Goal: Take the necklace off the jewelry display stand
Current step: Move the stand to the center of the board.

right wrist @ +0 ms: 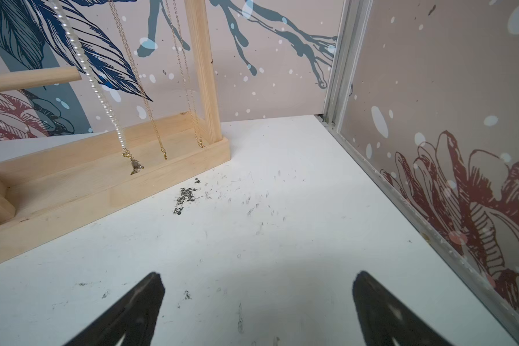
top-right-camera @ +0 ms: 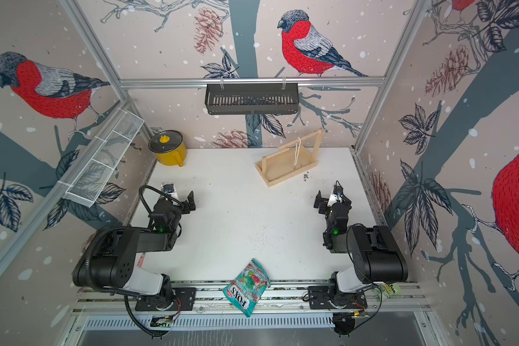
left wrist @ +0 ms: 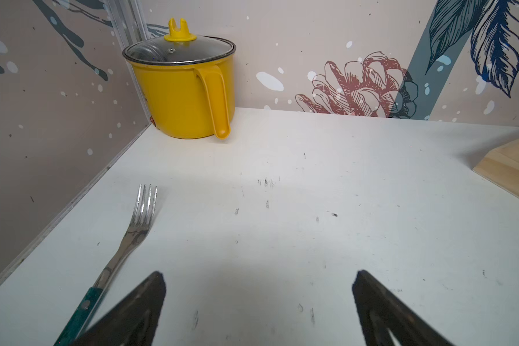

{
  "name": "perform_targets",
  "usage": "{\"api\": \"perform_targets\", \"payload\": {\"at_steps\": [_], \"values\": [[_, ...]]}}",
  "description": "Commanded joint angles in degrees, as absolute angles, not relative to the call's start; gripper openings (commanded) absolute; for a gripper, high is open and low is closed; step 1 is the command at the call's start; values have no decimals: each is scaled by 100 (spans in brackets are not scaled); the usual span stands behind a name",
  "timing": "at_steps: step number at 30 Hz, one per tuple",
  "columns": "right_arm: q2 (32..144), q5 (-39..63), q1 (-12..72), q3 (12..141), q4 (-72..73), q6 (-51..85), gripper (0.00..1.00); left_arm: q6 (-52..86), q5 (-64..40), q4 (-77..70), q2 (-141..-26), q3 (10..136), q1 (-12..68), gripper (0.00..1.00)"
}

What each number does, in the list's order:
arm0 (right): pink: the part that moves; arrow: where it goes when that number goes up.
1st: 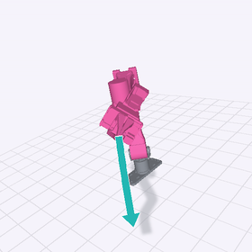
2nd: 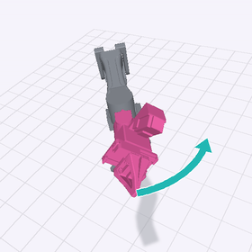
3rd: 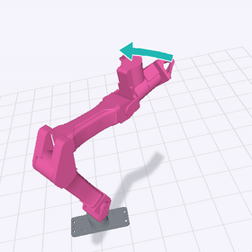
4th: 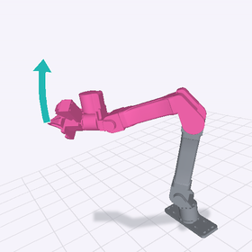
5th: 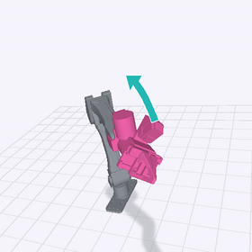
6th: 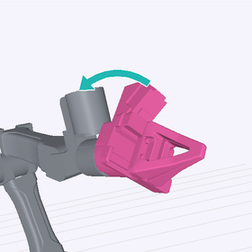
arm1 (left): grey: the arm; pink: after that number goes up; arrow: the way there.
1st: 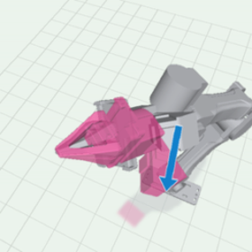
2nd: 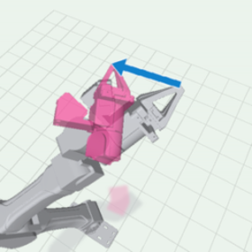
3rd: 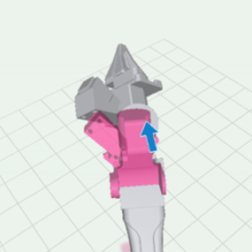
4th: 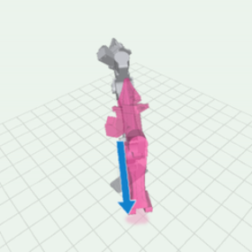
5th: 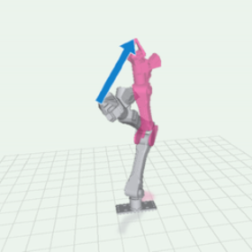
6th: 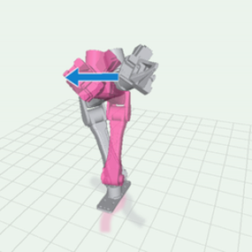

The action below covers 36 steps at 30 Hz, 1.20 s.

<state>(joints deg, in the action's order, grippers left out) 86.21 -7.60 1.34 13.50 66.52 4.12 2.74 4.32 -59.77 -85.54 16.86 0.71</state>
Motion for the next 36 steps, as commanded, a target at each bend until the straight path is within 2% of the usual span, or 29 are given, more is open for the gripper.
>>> {"api": "perform_targets", "payload": {"at_steps": [1,26,28,30,32,33,34,36], "values": [[8604,-809,143,1355,6859,361,100,220,422,-6126,-8543,1712,81,98],[8604,-597,18,1356,6833,431,100,299,255,-6064,-8561,1747,-25,97],[8591,-658,41,1333,6856,422,100,277,255,-6096,-8547,1729,-22,97],[8486,-1223,142,1245,6987,497,100,240,267,-6150,-8534,1693,-5,97],[7726,-1684,257,977,6997,544,100,-9,282,-6284,-8472,1664,47,97],[7246,-1882,322,993,6321,671,100,-58,467,-6115,-8368,1726,137,96],[6403,-1972,331,1186,4965,1048,100,-14,744,-5573,-8173,1913,236,96],[5342,-1684,220,1457,3698,1583,100,71,1178,-4539,-7877,2391,423,94]]}}
